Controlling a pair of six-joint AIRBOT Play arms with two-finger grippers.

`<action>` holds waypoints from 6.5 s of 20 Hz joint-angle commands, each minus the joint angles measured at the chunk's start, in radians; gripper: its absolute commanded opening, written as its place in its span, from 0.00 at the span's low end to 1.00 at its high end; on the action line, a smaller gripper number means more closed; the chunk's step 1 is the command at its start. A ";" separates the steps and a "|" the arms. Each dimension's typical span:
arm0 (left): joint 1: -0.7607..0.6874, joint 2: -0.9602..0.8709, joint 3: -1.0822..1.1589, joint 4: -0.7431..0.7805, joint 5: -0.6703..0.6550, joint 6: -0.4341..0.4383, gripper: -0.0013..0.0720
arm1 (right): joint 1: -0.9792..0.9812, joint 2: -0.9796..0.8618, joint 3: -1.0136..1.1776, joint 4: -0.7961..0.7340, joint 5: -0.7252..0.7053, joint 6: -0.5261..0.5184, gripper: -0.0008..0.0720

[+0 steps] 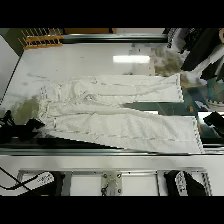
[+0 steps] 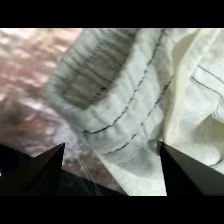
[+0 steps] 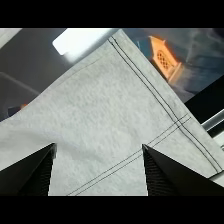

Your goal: Fold the clothes and pants, and hang the long-sleeved shirts on hangers.

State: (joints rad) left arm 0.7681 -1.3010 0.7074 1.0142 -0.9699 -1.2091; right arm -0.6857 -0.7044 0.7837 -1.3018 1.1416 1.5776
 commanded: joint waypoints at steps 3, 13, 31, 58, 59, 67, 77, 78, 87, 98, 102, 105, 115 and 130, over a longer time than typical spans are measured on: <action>-0.087 -0.034 -0.005 -0.019 0.035 0.025 0.86 | 0.000 -0.003 0.001 0.077 0.001 0.000 0.81; -0.108 -0.034 0.097 -0.013 -0.080 0.024 0.05 | 0.035 -0.136 0.063 0.077 -0.020 -0.031 0.81; -0.108 0.094 -0.023 0.041 0.012 0.025 0.05 | 0.313 -0.965 0.338 0.302 -0.595 0.031 0.81; -0.106 0.094 -0.023 0.102 -0.044 0.024 0.05 | 0.035 -0.692 0.344 -0.085 -0.016 -0.228 0.90; -0.106 0.094 -0.023 0.102 -0.047 0.024 0.05 | -0.016 -0.695 0.325 -0.079 -0.011 -0.259 0.90; -0.106 0.094 -0.023 0.102 -0.048 0.024 0.05 | -0.110 -0.837 0.280 0.121 -0.033 -0.475 0.90; -0.106 0.094 -0.024 0.102 -0.051 0.024 0.06 | -0.047 -0.872 0.323 0.201 -0.128 -0.515 0.05; -0.106 0.094 -0.024 0.102 -0.051 0.024 0.06 | -0.032 -0.873 0.341 0.200 -0.141 -0.515 0.05; -0.106 0.094 -0.024 0.102 -0.078 0.024 0.05 | 0.002 -0.806 0.438 0.154 -0.112 -0.433 0.80; -0.106 0.094 -0.024 0.101 -0.146 0.024 0.06 | -0.448 -0.497 -0.064 0.129 0.018 -0.215 0.80; -0.106 0.094 -0.024 0.085 -0.146 0.024 0.06 | -0.419 -0.497 -0.183 0.187 -0.122 -0.224 0.80; -0.106 0.094 -0.024 0.084 -0.148 0.024 0.06 | -0.374 -0.497 -0.213 0.227 -0.201 -0.227 0.80; -0.106 0.094 -0.024 0.084 -0.146 0.024 0.06 | -0.134 -0.501 -0.214 0.272 -0.274 -0.235 0.49; -0.106 0.374 0.230 0.251 -0.385 -0.039 0.05 | -0.104 -0.214 0.087 -0.136 0.221 -0.178 0.05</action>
State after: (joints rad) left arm 0.6617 -0.9730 0.8864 1.2457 -1.3151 -1.2129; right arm -0.7952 -0.9371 0.8169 -1.3762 1.2942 1.3602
